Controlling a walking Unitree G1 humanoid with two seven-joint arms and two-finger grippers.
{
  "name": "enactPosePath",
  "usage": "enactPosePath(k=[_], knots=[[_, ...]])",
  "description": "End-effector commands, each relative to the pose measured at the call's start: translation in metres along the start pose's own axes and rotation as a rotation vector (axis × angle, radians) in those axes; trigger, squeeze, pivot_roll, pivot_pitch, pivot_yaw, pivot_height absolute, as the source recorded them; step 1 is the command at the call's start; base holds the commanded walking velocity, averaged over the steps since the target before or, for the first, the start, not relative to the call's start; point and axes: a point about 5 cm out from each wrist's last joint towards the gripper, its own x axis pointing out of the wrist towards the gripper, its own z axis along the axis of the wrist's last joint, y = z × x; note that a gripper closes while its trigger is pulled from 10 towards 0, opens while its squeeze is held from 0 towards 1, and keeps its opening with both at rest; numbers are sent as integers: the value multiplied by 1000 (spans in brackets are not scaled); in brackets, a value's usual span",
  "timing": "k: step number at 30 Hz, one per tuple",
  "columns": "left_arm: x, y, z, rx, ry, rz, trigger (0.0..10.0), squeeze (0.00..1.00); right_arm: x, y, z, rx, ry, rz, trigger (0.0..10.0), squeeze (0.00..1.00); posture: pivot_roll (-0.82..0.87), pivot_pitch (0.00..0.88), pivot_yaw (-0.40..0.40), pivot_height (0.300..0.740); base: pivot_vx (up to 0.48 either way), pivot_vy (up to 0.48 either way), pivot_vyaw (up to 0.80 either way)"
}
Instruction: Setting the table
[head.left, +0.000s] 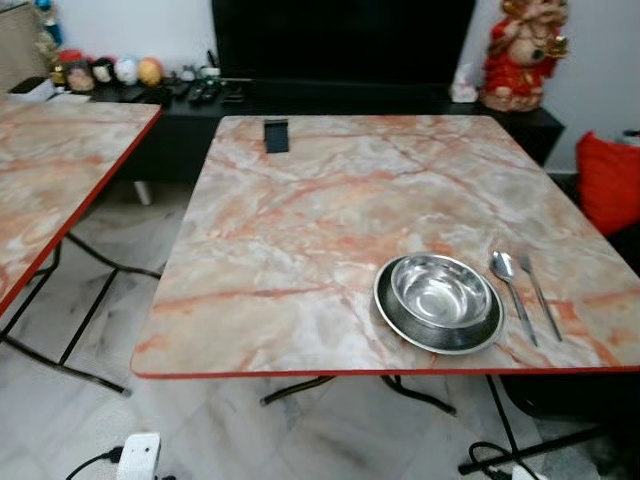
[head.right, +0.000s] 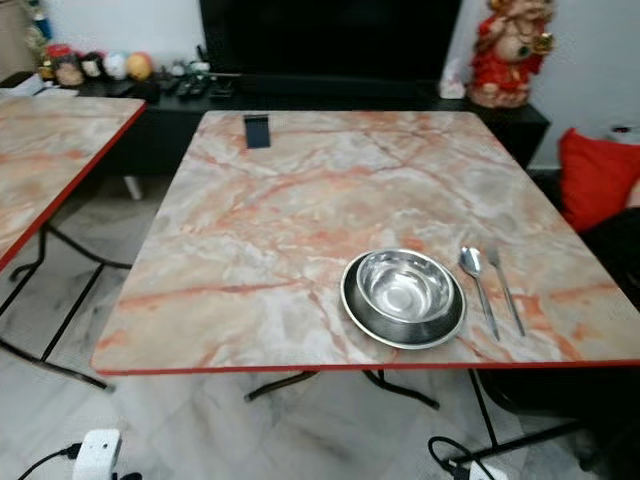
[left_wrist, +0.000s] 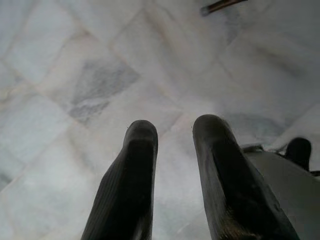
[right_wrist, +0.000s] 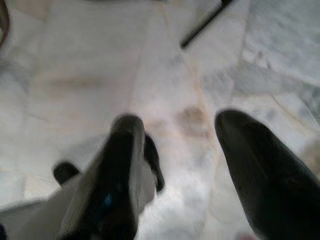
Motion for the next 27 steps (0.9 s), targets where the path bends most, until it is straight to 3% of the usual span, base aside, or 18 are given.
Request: enactPosePath(k=[1, 18, 21, 27], knots=[[-1, 3, -7, -6, 22, 16, 10000, 0, 1, 7, 2, 3, -4, 16, 10000, 0, -4, 0, -1, 740, 0, 262, 0], [1, -4, -2, -13, 15, 6, 10000, 0, 5, 20, 17, 20, -34, 35, 10000, 0, -2, 0, 7, 740, 0, 266, 0], [1, -4, 1, -12, 10, 6, 10000, 0, 6, 21, 20, -12, -40, 37, 10000, 0, -2, 0, 8, 740, 0, 265, 0], [2, -4, 3, -16, 5, 8, 10000, 0, 6, 22, 22, -27, -43, 45, 10000, 0, 4, 0, 5, 740, 0, 249, 686]])
